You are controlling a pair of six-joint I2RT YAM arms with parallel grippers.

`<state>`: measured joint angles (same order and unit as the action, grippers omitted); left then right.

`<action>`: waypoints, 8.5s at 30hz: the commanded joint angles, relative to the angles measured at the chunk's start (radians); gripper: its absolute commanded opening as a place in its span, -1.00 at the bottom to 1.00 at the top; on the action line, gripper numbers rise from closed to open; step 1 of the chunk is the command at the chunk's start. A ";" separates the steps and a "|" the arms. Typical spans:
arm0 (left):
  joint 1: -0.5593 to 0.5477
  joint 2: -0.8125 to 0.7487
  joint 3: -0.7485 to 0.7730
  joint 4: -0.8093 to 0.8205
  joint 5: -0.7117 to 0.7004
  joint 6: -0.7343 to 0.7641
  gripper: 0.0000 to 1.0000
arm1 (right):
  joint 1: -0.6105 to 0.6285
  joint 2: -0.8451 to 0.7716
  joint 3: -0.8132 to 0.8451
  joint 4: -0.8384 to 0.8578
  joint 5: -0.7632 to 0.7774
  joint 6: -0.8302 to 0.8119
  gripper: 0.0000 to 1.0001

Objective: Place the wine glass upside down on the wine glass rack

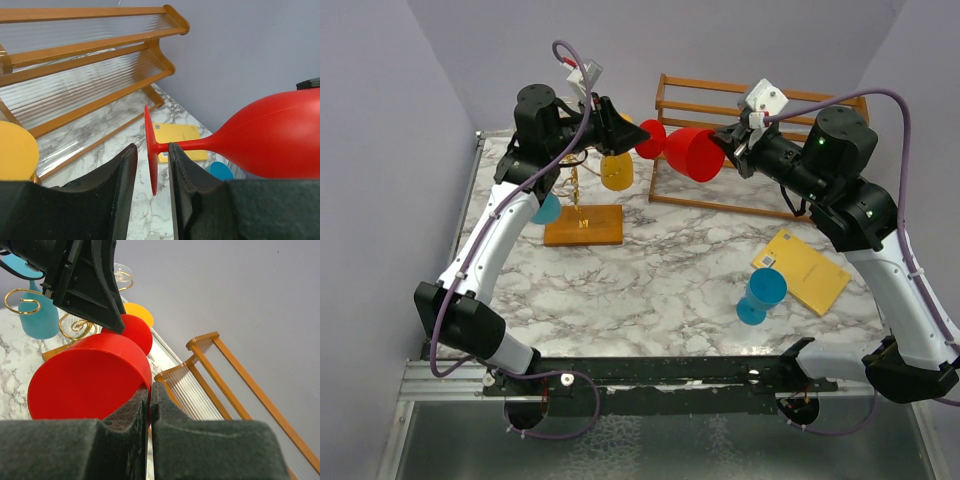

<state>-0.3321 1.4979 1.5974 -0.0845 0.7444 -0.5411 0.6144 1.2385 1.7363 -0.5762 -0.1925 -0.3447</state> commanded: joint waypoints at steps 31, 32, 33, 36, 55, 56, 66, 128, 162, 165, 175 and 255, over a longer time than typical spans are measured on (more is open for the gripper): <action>0.083 -0.073 0.056 -0.037 0.025 0.107 -1.00 | 0.004 -0.094 -0.125 0.067 0.103 -0.082 0.20; 0.087 -0.077 0.072 -0.058 0.012 0.137 -1.00 | 0.004 -0.099 -0.126 0.067 0.108 -0.087 0.32; 0.089 -0.081 0.091 -0.083 -0.003 0.171 -1.00 | 0.004 -0.105 -0.129 0.067 0.114 -0.091 0.41; 0.090 -0.088 0.148 -0.167 -0.073 0.298 -1.00 | 0.002 -0.120 -0.137 0.065 0.126 -0.106 0.57; -0.116 -0.127 0.399 -0.800 -0.316 1.136 -1.00 | -0.038 -0.154 -0.176 0.059 0.119 -0.109 0.89; -0.121 -0.130 0.400 -0.815 -0.316 1.156 -1.00 | -0.038 -0.154 -0.180 0.060 0.118 -0.112 0.89; -0.125 -0.190 0.389 -1.037 -0.283 1.458 -1.00 | -0.042 -0.163 -0.218 0.073 0.107 -0.115 0.89; -0.125 -0.220 0.134 -0.891 -0.647 1.613 -1.00 | -0.069 -0.145 -0.237 0.057 0.033 -0.123 0.91; -0.125 -0.250 0.152 -0.912 -0.736 1.590 -1.00 | -0.088 -0.145 -0.241 0.052 0.004 -0.123 0.92; -0.125 -0.252 0.158 -0.925 -0.745 1.598 -1.00 | -0.090 -0.145 -0.239 0.051 0.001 -0.123 0.92; -0.125 -0.258 0.192 -0.983 -0.728 1.612 -1.00 | -0.094 -0.143 -0.241 0.052 -0.004 -0.124 0.92; -0.125 -0.291 0.118 -1.106 -0.384 1.678 -0.40 | -0.192 -0.208 -0.374 0.087 0.012 -0.172 0.99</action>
<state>-0.4538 1.2266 1.7050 -1.1511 0.2787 1.1263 0.4305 1.0508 1.3827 -0.5137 -0.2192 -0.4908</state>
